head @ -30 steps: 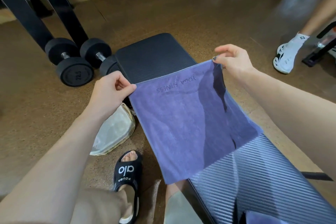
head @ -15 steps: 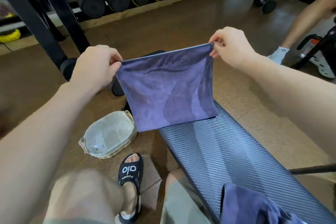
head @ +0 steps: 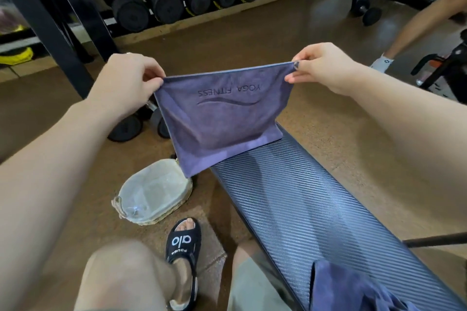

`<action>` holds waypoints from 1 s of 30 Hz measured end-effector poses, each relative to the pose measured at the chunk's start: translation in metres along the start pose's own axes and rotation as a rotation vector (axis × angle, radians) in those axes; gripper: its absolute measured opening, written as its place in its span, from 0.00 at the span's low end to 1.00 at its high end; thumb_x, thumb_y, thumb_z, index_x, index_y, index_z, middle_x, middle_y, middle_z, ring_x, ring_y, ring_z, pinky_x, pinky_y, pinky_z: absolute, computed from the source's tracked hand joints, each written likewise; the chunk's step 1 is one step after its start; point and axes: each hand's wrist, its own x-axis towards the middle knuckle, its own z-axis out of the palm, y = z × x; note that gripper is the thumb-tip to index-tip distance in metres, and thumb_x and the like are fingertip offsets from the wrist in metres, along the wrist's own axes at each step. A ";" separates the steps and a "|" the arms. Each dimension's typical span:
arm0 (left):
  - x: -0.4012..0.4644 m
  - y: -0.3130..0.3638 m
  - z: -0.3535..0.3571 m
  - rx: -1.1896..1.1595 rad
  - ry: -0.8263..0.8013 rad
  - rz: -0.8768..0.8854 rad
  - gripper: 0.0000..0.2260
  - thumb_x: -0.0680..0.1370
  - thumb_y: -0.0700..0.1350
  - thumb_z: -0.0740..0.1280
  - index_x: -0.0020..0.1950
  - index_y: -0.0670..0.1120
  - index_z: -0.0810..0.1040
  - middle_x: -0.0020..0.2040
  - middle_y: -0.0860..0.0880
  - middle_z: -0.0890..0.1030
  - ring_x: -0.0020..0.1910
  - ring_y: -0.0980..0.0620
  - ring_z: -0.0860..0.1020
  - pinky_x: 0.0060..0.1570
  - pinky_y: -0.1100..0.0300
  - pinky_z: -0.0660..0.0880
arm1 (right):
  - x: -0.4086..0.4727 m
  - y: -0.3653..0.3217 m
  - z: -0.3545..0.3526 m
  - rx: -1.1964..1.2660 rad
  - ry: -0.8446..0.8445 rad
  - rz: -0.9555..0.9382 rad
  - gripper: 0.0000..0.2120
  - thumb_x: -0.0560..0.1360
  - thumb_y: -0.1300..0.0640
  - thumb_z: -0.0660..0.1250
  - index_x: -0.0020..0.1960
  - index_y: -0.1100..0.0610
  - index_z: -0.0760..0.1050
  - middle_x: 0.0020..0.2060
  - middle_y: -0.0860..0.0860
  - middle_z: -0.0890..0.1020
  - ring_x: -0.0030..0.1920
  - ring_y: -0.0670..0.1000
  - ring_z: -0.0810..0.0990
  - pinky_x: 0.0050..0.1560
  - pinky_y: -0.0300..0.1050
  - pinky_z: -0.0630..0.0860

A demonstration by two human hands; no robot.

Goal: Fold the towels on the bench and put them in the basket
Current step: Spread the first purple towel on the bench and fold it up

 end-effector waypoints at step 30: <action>-0.122 -0.004 0.158 -0.076 -0.500 0.222 0.03 0.79 0.41 0.69 0.52 0.46 0.80 0.58 0.50 0.73 0.41 0.47 0.78 0.44 0.53 0.76 | -0.266 0.182 0.131 -0.906 -0.081 -0.329 0.18 0.64 0.66 0.74 0.42 0.53 0.67 0.36 0.50 0.69 0.28 0.53 0.70 0.29 0.46 0.60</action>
